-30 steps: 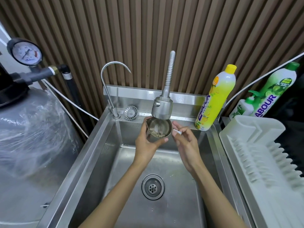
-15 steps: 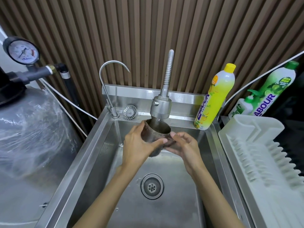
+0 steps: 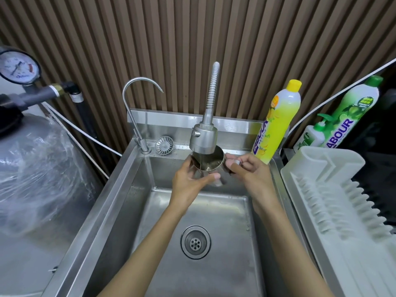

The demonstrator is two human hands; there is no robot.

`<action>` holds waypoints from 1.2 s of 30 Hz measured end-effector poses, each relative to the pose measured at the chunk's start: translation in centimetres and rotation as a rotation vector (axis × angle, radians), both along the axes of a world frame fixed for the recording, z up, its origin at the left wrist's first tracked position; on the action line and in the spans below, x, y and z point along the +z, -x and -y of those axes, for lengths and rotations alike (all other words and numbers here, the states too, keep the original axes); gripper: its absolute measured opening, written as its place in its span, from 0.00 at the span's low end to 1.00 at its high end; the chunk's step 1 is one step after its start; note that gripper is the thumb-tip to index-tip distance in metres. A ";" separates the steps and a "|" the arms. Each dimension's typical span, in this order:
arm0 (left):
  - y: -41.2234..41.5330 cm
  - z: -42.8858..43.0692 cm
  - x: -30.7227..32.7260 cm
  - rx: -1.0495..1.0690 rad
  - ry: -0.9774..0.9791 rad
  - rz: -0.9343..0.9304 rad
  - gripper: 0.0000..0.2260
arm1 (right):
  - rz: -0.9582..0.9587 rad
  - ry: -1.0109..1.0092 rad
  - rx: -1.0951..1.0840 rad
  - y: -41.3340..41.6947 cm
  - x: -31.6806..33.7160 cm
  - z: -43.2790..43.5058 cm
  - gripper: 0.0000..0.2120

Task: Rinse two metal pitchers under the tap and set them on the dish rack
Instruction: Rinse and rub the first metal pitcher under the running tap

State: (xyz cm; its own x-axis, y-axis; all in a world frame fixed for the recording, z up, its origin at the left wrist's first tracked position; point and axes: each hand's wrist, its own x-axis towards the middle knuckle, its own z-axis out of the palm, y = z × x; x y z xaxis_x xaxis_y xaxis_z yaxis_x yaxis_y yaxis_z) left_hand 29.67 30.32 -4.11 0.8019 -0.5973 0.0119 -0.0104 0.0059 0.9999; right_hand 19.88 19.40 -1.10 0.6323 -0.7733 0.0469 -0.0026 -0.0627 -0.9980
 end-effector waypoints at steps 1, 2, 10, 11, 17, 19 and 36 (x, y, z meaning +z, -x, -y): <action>-0.1 0.0 0.1 0.030 0.013 0.038 0.27 | 0.047 -0.086 0.043 -0.2 -0.3 0.0 0.11; -0.1 0.0 0.3 0.063 0.016 0.072 0.29 | 0.079 -0.153 0.087 -0.4 -0.7 0.2 0.11; 0.2 -1.8 2.2 0.226 -0.245 0.571 0.39 | 0.175 -0.541 0.268 -1.4 -3.4 -0.5 0.07; 0.3 -1.9 2.2 0.237 -0.292 0.595 0.40 | 0.162 -0.552 0.268 -1.3 -3.4 -0.7 0.07; 0.9 -2.4 1.7 0.217 -0.569 0.574 0.31 | -0.109 -0.350 0.091 -0.5 -2.7 -0.4 0.08; 1.0 -2.4 1.0 0.188 -0.530 0.480 0.30 | -0.183 -0.251 0.033 0.0 -2.1 0.1 0.09; -0.1 -0.7 0.6 0.204 0.044 0.335 0.39 | 0.139 -0.253 0.223 -1.2 -1.6 0.0 0.09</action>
